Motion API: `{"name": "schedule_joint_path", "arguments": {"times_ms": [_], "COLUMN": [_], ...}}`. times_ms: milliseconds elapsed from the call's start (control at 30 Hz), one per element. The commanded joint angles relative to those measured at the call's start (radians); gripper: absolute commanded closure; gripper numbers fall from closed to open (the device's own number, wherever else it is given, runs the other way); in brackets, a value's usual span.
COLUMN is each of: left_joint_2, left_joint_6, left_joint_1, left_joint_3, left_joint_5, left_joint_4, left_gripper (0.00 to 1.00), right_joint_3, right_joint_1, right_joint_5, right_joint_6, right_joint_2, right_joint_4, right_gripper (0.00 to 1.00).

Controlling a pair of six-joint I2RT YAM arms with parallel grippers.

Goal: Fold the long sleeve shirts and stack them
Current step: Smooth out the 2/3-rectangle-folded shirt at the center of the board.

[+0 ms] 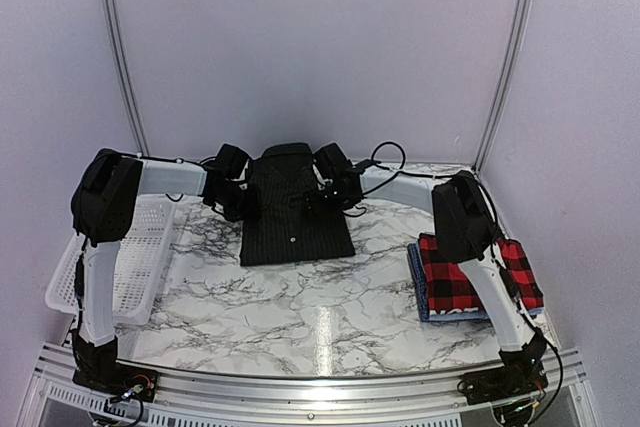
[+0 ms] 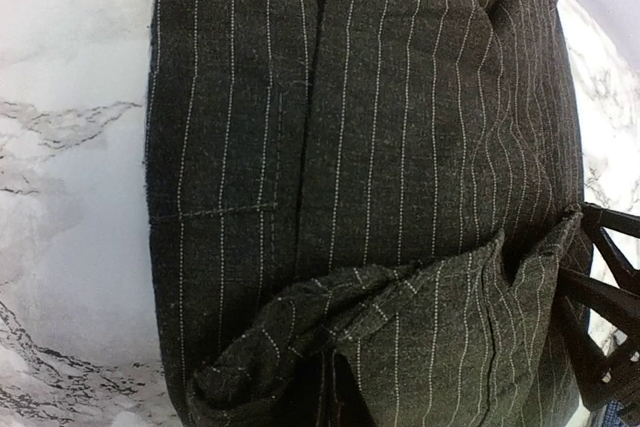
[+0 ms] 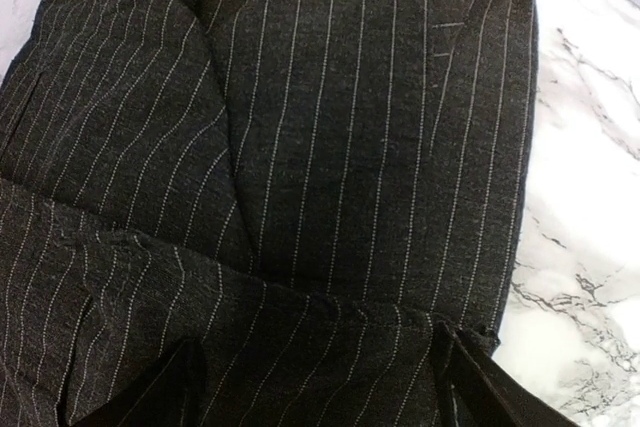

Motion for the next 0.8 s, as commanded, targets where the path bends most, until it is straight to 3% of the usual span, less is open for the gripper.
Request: {"name": "schedule_joint_path", "arguments": {"times_ms": [0, 367, 633, 767], "left_joint_2": [0.026, -0.012, -0.136, -0.229], "left_joint_6": [0.008, 0.041, 0.079, 0.070], "left_joint_1": [0.006, 0.005, 0.013, 0.012], "left_joint_3": [0.030, 0.054, 0.029, -0.072], "left_joint_5": [0.020, 0.002, -0.029, -0.028], "left_joint_4": [-0.020, -0.060, -0.113, -0.111], "left_gripper": [0.96, 0.88, 0.56, 0.45], "right_joint_3": [0.084, 0.099, -0.028, -0.228], "right_joint_1": [0.018, 0.016, 0.005, 0.005], "right_joint_5": [0.040, 0.030, 0.021, -0.018], "right_joint_6": [-0.026, -0.029, -0.035, -0.027], "right_joint_2": [0.058, 0.082, -0.110, -0.258], "right_joint_4": [-0.048, -0.069, -0.044, 0.035], "right_gripper": [0.22, 0.19, 0.18, 0.18]}}
